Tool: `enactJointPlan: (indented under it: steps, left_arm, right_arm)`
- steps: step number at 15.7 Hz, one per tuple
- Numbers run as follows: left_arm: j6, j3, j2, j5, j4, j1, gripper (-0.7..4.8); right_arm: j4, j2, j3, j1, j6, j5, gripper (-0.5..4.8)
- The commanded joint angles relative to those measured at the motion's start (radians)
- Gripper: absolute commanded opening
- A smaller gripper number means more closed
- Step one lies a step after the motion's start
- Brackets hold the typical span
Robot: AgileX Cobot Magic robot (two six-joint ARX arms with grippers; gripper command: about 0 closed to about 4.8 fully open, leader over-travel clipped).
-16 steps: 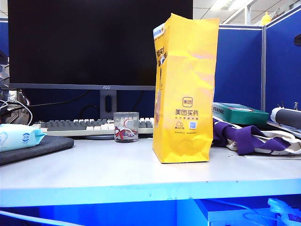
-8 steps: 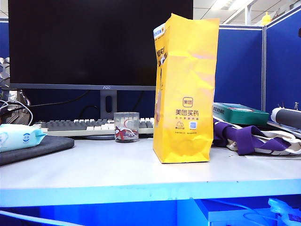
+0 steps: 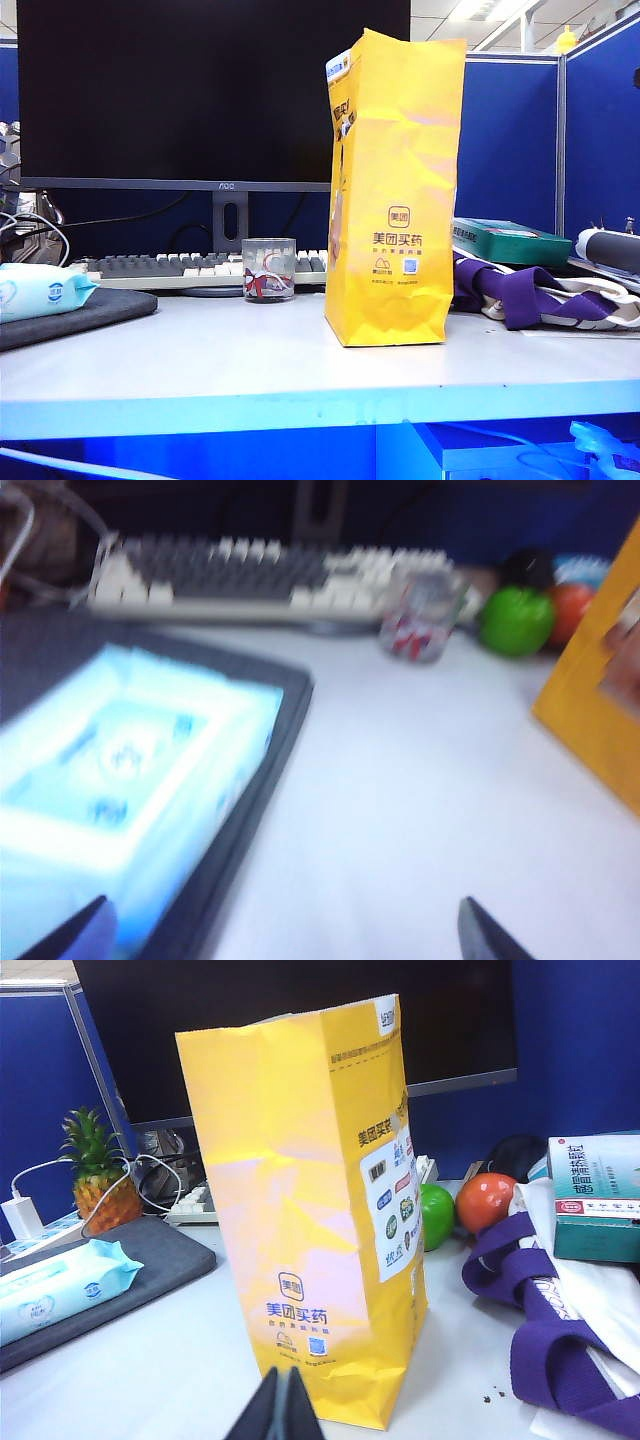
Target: Pick up the transparent tape and throw it into the yellow paper bag.
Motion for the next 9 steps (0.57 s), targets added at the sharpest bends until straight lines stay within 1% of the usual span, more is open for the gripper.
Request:
enactJointPlan:
  steps: [1, 9]
  left_arm:
    - [0.001, -0.023, -0.001, 0.000, 0.021, 0.000, 4.79]
    - [0.001, -0.023, -0.001, 0.004, 0.016, 0.000, 4.79]
  right_arm:
    - [0.013, -0.001, -0.009, 0.000, 0.000, -0.002, -0.01]
    - [0.013, -0.001, -0.009, 0.000, 0.000, -0.002, -0.01]
